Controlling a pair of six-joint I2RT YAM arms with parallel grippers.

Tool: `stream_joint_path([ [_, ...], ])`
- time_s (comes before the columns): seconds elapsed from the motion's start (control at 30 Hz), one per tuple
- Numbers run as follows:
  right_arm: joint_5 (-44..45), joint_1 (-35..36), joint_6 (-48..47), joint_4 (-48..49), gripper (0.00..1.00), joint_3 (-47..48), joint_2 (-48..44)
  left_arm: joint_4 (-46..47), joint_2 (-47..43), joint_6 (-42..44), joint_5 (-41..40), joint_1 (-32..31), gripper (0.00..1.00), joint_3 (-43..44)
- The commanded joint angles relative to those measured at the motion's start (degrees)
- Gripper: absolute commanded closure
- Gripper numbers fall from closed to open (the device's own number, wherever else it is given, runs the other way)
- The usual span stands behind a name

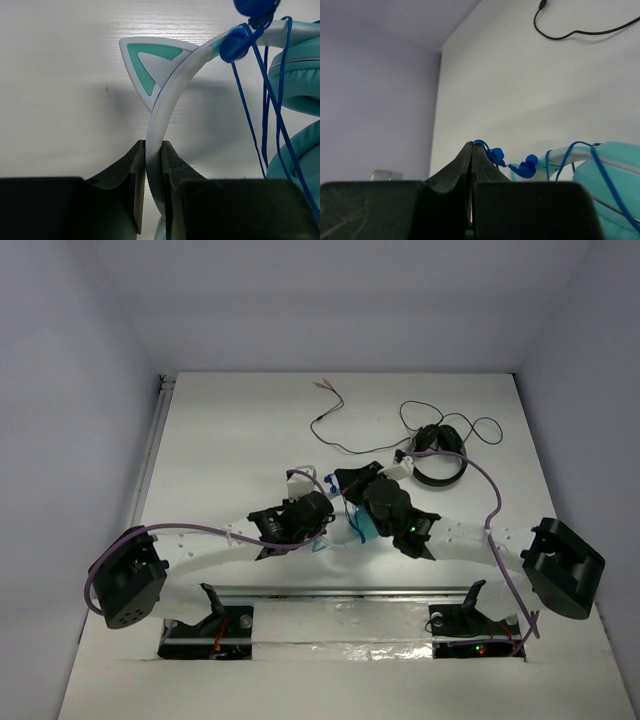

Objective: Wrap the headphones

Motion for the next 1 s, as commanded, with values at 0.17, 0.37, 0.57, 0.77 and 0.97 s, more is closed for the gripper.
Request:
stream_joint_path([
  [0.17,4.5,-2.4,3.2,3.2,0.99,2.5,-5.3,2.5,0.5,2.5,6.4,-1.9,1.0,3.0],
  [0.37,7.8,-2.9,5.4,-0.1,0.94,5.5,-0.3,1.6,0.1,2.1,6.2,-3.3,1.0,3.9],
  [0.57,11.2,-3.5,7.8,-1.3,0.92,7.9,2.8,1.2,1.1,1.3,6.5,-3.9,1.0,4.4],
  [0.77,9.8,-3.5,7.1,-5.1,0.68,9.6,5.7,-0.8,-0.2,1.8,4.8,-3.9,1.0,5.3],
  [0.97,5.5,-4.5,3.5,-9.4,0.44,12.1,8.1,-4.5,-0.6,3.8,2.1,-3.9,1.0,8.9],
])
